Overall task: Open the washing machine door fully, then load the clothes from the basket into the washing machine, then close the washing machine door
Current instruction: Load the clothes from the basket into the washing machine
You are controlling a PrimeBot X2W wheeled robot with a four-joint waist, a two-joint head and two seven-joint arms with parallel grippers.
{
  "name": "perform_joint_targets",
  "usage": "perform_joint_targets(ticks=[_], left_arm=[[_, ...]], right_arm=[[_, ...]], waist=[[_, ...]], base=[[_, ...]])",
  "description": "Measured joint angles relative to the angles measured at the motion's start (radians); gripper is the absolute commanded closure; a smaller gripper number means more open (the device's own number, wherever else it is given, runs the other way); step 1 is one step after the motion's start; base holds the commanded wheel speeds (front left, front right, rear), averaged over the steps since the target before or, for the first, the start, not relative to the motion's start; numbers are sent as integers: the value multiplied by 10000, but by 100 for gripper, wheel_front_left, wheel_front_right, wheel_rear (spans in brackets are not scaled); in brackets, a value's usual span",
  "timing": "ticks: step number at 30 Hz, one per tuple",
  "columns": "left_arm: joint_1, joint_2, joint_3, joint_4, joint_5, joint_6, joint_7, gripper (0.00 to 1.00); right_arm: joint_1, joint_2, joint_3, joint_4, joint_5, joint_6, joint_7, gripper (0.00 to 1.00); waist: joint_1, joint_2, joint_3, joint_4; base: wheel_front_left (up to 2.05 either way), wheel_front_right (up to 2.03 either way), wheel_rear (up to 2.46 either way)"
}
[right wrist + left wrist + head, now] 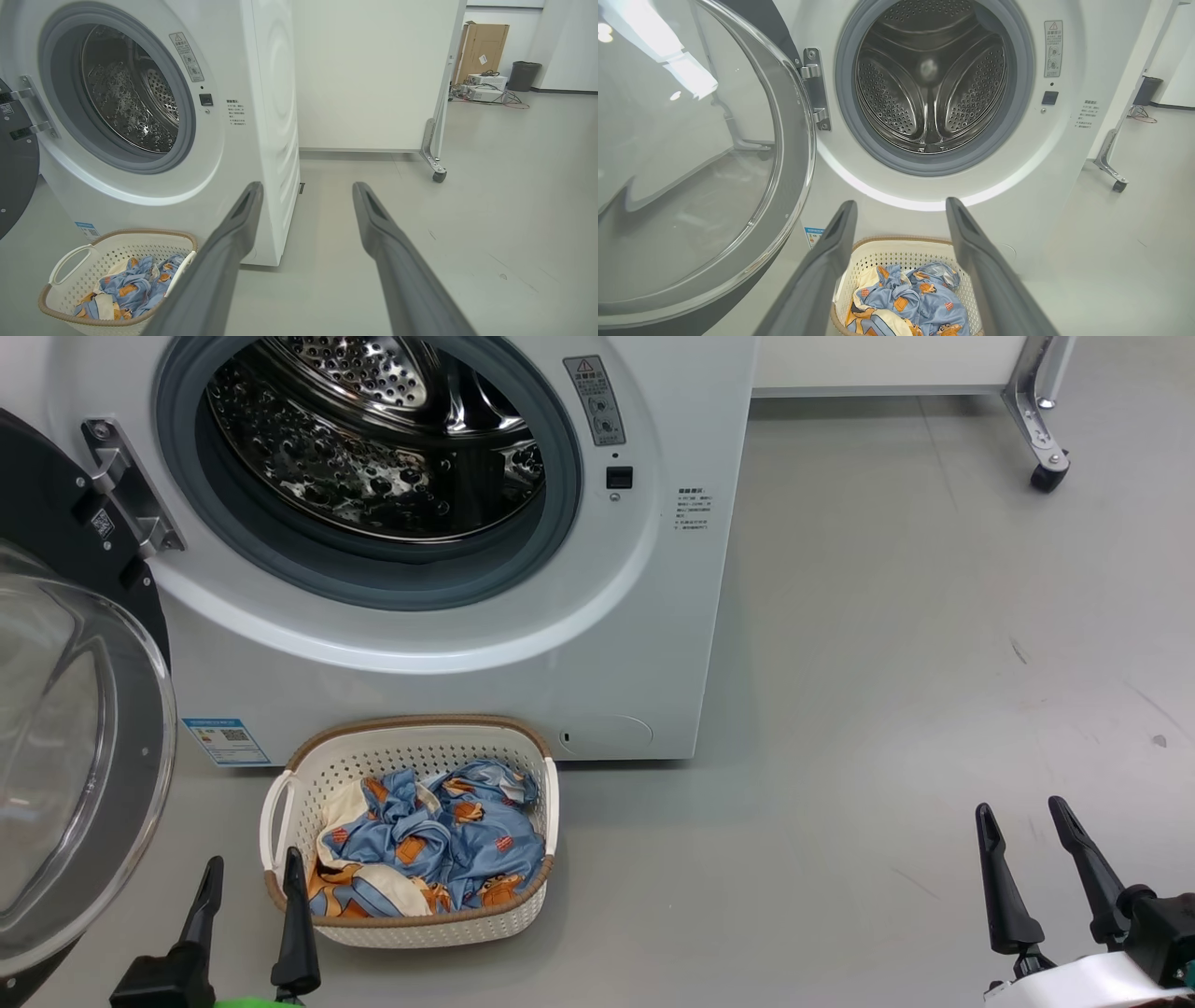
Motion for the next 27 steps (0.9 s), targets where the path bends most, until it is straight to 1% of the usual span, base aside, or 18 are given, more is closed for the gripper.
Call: perform_joint_targets(ticks=[7,13,19,27], left_arm=[[-6,10,-130,-127,21,-6,0,0],[-7,13,-146,-123,21,-13,0,0],[-7,15,-184,-123,21,-15,0,0],[-7,17,-213,-128,21,-17,0,0]], right_arm=[[-23,0,0,0,0,0,0,0],[-56,2,0,0,0,0,0,0],[-61,4,-12,0,0,0,0,0],[-65,15,-13,0,0,0,0,0]], waist=[[0,0,67,18],[0,0,90,29],[0,0,94,36],[0,0,103,42]], base=[[40,-121,81],[30,-80,50],[20,-41,21],[4,-5,0]])
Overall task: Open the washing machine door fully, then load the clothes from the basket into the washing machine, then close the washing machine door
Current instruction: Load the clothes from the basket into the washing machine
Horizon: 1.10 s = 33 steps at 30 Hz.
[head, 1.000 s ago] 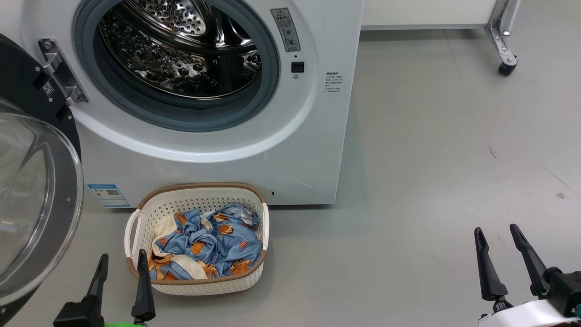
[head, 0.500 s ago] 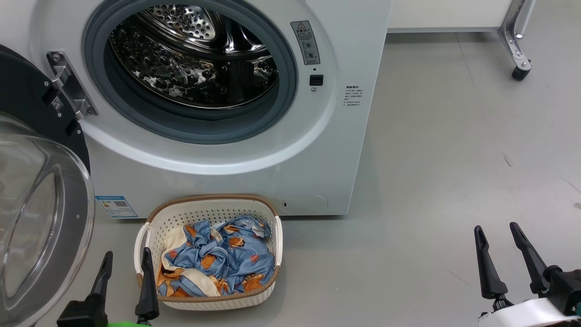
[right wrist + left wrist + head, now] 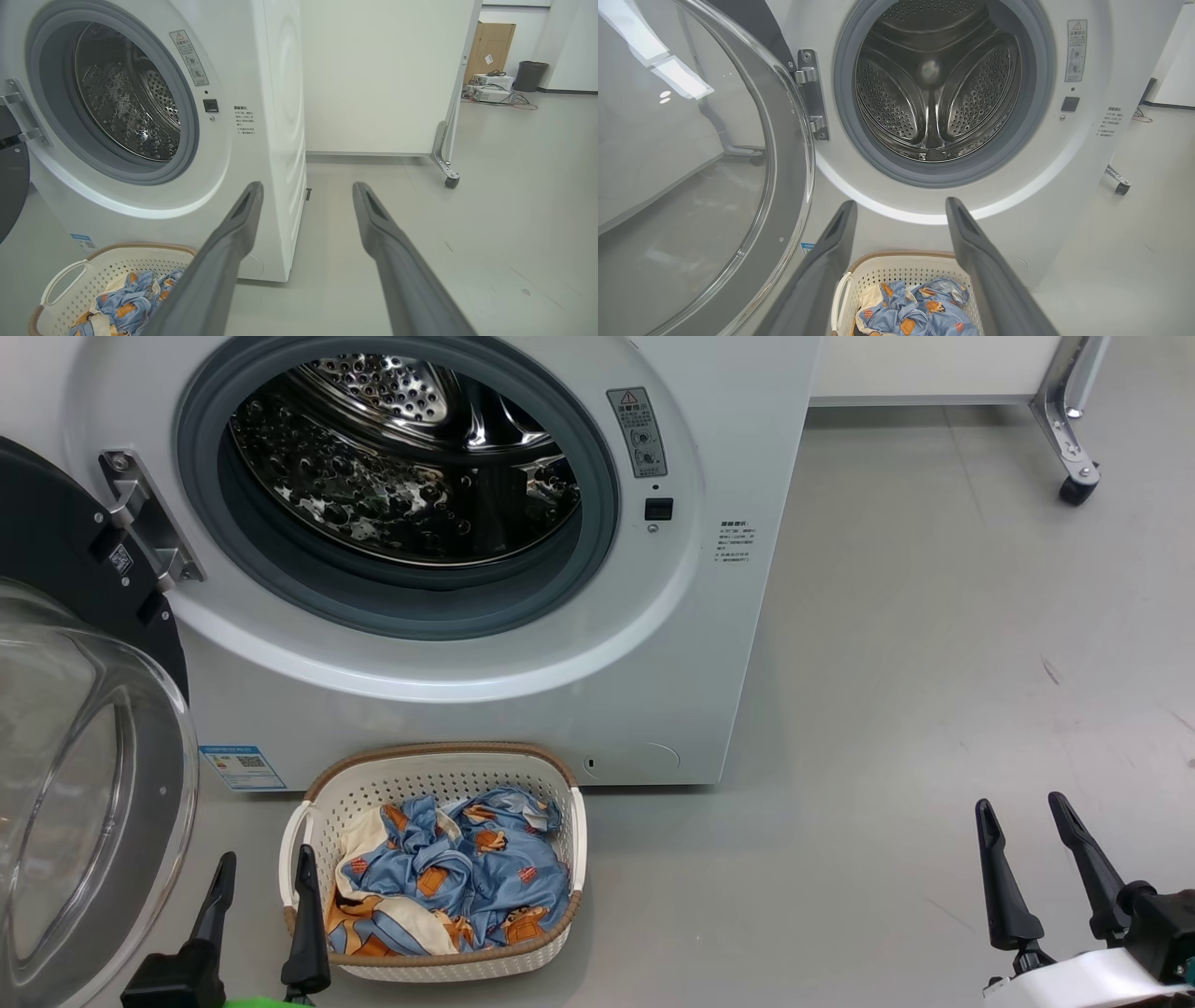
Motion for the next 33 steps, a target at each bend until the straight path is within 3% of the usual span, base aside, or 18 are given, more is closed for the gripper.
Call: perform_joint_targets(ticks=[18,33], left_arm=[[-1,13,-272,-192,535,-86,0,0],[-957,211,-550,1014,523,-359,359,0]], right_arm=[[-284,219,146,-31,0,0,0,0],[-1081,543,675,-209,13,0,0,0]], waist=[[0,0,611,-293],[0,0,2041,-966]], base=[[0,0,0],[0,0,0]])
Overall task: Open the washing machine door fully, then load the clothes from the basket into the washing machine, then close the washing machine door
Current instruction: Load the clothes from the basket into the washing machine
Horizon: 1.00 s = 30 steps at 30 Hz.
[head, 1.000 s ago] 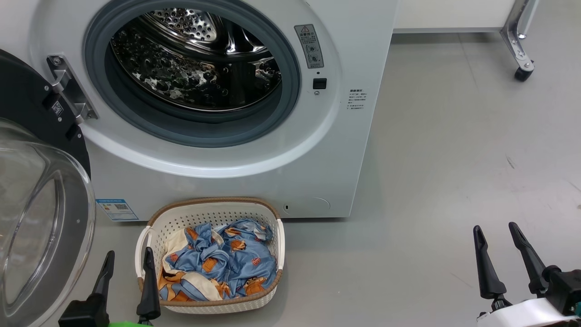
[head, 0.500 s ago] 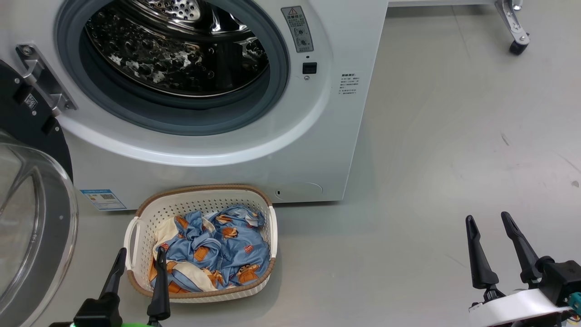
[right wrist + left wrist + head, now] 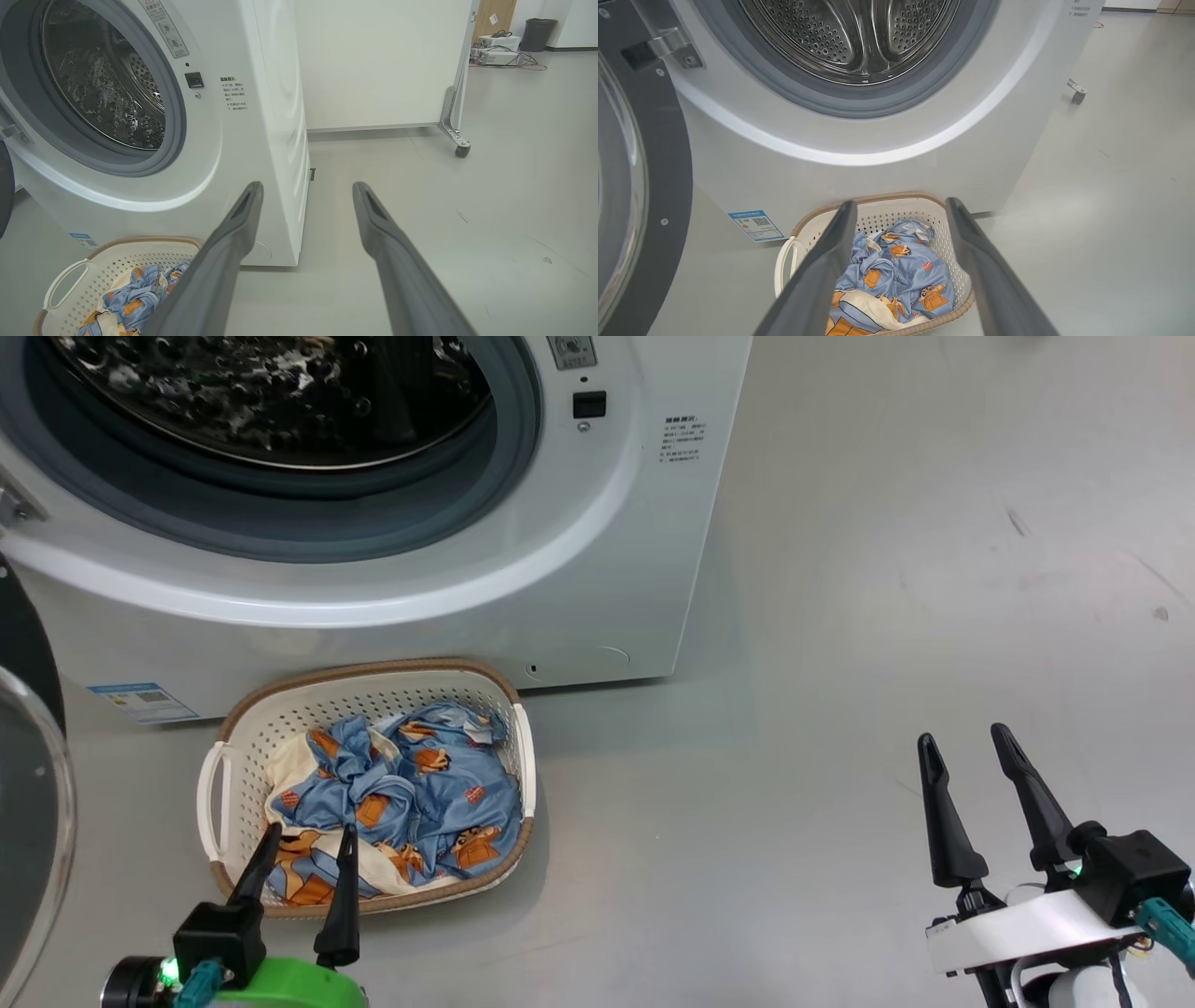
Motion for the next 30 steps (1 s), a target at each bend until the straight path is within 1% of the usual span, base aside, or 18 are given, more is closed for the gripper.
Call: perform_joint_targets(ticks=[6,10,11,16,22,30], left_arm=[[-741,232,86,401,-119,-75,589,0],[-1242,337,307,650,-249,-81,959,0],[-1242,337,307,650,-249,-81,959,0],[-1949,508,541,909,-355,-81,1250,0],[-2605,579,809,1607,-761,-77,1983,0],[-3481,830,1035,2328,-878,-19,2481,0]], right_arm=[[-538,73,288,-15,25,0,0,0],[-932,125,372,-23,27,0,0,0],[-932,125,372,-23,27,0,0,0],[-1493,157,474,-19,56,0,0,0],[-1947,199,548,-6,81,0,0,0],[-2382,232,644,23,115,0,0,0]], waist=[[0,0,778,-350],[0,0,1325,-586],[0,0,1325,-586],[0,0,2014,-869],[1,0,2756,-1164],[1,0,3564,-1436]], base=[[0,0,0],[0,0,0],[0,0,0],[0,0,0],[0,0,0],[0,0,0]])
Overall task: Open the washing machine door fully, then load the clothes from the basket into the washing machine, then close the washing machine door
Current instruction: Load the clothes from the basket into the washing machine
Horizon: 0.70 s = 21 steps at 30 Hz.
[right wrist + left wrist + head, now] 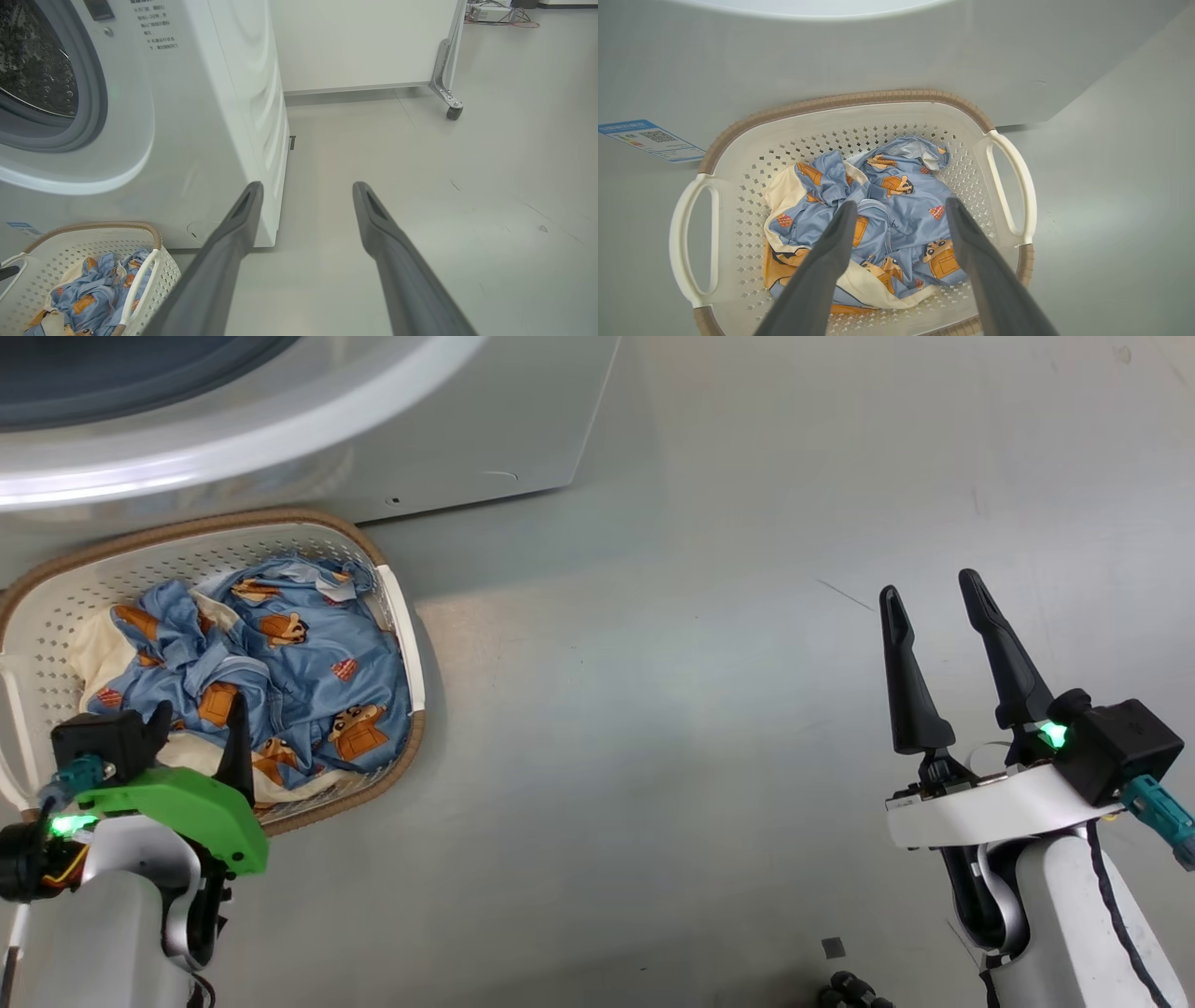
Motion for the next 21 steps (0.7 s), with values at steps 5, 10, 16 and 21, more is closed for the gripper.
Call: perform_joint_targets(ticks=[5,10,16,21], left_arm=[[-468,84,286,564,-201,46,462,0],[-936,401,464,972,-276,163,842,0],[-1609,493,608,1392,-470,201,1319,0],[-2183,662,663,1563,-531,201,1524,0]], right_arm=[[-264,2,121,6,0,0,0,0],[-494,4,303,8,0,0,0,0],[-771,-15,343,0,0,0,0,0],[-1025,-50,430,-46,0,0,0,0]], waist=[[0,0,443,-121],[-1,0,891,-235],[0,0,1472,-372],[-1,0,1983,-467]], base=[[0,0,0],[0,0,0],[0,0,0],[0,0,0]])
